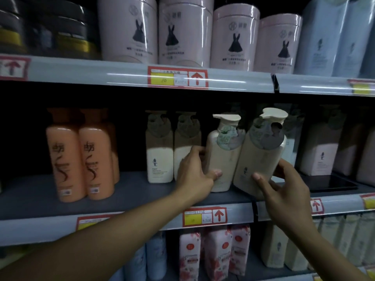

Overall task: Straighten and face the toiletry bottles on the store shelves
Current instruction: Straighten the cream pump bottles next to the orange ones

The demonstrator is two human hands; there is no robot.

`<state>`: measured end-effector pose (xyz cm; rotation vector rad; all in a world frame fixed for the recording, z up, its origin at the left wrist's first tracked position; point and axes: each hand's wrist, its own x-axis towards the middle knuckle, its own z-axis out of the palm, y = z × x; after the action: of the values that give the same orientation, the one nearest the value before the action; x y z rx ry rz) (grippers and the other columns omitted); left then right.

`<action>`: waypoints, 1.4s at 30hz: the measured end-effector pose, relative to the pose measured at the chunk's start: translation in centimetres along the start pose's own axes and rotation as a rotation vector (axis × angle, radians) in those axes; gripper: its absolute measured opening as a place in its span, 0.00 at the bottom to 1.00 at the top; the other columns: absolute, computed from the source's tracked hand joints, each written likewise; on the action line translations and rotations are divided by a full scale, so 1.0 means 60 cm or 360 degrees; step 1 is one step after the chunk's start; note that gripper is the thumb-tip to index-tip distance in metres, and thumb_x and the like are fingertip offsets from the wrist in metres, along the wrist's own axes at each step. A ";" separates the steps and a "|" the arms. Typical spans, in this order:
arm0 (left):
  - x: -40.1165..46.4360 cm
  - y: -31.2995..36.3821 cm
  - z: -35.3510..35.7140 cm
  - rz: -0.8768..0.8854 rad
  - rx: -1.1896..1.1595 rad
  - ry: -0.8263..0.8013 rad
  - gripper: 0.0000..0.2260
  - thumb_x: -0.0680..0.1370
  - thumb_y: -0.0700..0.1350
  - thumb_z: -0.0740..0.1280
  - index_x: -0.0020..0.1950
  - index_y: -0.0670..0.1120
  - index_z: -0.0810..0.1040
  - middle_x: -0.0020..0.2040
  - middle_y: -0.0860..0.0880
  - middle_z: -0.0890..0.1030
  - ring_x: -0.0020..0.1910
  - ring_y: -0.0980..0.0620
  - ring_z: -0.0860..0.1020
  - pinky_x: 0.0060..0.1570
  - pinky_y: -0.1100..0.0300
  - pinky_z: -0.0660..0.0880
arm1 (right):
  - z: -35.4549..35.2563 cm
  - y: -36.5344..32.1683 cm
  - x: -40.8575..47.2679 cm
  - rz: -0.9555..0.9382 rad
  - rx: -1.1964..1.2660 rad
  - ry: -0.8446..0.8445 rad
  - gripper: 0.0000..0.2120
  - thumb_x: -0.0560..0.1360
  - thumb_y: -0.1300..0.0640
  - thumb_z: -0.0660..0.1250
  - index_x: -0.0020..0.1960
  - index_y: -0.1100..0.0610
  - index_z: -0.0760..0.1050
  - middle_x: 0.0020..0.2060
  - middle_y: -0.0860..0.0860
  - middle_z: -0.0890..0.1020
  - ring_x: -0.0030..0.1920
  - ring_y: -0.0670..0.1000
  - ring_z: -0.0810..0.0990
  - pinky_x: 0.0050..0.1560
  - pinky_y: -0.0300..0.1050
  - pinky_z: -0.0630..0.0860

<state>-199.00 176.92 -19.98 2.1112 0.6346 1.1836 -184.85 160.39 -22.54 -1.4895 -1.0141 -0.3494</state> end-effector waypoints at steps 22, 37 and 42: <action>-0.047 -0.096 -0.205 -0.0104 0.0179 0.0284 0.29 0.74 0.51 0.79 0.72 0.50 0.75 0.63 0.50 0.76 0.60 0.53 0.77 0.58 0.55 0.77 | 0.159 -0.068 0.008 0.0012 0.0159 -0.0672 0.18 0.79 0.47 0.71 0.68 0.45 0.78 0.60 0.46 0.84 0.57 0.44 0.84 0.56 0.49 0.85; -0.038 -0.106 -0.188 -0.0180 0.0325 0.0376 0.39 0.75 0.51 0.78 0.79 0.48 0.61 0.73 0.47 0.69 0.71 0.48 0.72 0.72 0.48 0.71 | 0.177 -0.048 0.018 -0.0101 -0.0124 -0.0679 0.21 0.82 0.46 0.65 0.74 0.42 0.71 0.61 0.48 0.78 0.63 0.46 0.74 0.64 0.47 0.75; -0.017 -0.105 -0.204 -0.0396 0.0144 -0.0058 0.51 0.62 0.61 0.80 0.80 0.53 0.60 0.72 0.54 0.77 0.69 0.51 0.77 0.73 0.46 0.72 | 0.178 -0.056 0.028 0.0057 0.0094 -0.0872 0.29 0.79 0.51 0.72 0.77 0.43 0.66 0.66 0.40 0.80 0.66 0.41 0.78 0.70 0.49 0.76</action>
<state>-210.80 184.09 -20.17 2.0513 0.9196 0.9933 -190.03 170.39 -21.45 -1.5833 -1.4096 0.1272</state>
